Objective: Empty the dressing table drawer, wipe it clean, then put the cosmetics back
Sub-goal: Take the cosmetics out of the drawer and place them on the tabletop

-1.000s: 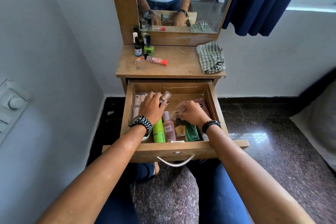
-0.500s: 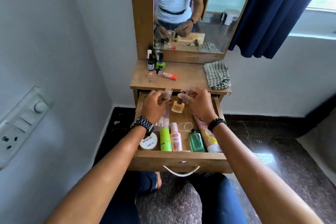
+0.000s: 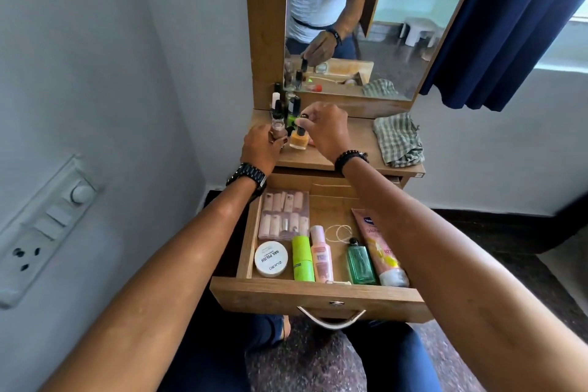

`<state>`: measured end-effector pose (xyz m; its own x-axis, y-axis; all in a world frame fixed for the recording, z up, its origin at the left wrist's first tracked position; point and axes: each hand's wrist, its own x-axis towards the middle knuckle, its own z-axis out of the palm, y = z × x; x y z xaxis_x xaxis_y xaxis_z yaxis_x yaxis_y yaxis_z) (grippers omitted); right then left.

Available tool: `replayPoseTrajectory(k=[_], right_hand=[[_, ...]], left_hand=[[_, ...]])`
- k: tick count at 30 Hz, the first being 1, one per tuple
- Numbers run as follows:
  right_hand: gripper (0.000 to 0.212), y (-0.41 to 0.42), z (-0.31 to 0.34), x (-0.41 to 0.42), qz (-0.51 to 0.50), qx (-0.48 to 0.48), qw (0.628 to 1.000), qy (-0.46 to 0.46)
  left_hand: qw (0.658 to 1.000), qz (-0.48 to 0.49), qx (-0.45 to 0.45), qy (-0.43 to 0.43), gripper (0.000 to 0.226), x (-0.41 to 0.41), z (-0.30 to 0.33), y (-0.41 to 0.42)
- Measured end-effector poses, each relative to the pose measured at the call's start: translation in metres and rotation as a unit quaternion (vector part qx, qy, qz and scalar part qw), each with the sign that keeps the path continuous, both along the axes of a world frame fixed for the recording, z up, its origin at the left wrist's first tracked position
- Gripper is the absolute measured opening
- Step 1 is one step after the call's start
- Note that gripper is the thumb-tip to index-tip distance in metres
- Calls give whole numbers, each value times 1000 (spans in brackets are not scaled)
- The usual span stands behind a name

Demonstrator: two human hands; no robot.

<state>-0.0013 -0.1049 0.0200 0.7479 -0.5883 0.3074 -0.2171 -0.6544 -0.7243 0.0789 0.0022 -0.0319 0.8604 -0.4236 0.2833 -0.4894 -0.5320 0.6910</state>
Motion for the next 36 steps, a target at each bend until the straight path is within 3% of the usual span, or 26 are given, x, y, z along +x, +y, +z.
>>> replayPoseTrajectory(k=[9, 15, 25, 27, 30, 33, 36], right_hand=[[8, -5, -9, 15, -17, 0, 1000, 20], [25, -7, -11, 1, -9, -5, 1000, 25], [12, 1, -32, -65, -9, 93, 996, 4], [10, 3, -46, -81, 2, 122, 992, 19], [9, 8, -73, -105, 37, 156, 984, 82], [15, 13, -97, -120, 66, 116, 973, 187], [28, 23, -110, -127, 100, 60, 952, 282]], left_hand=[[1000, 12, 7, -1, 27, 1, -3, -16], [999, 18, -21, 23, 34, -1, -3, -11], [996, -19, -85, 30, 29, -58, -16, 16], [997, -52, -37, 54, 25, -71, -30, 19], [985, -118, 104, 75, 15, -83, -50, 21], [957, -161, 231, 64, 24, -88, -66, 24], [935, -179, 301, 52, 28, -91, -78, 27]])
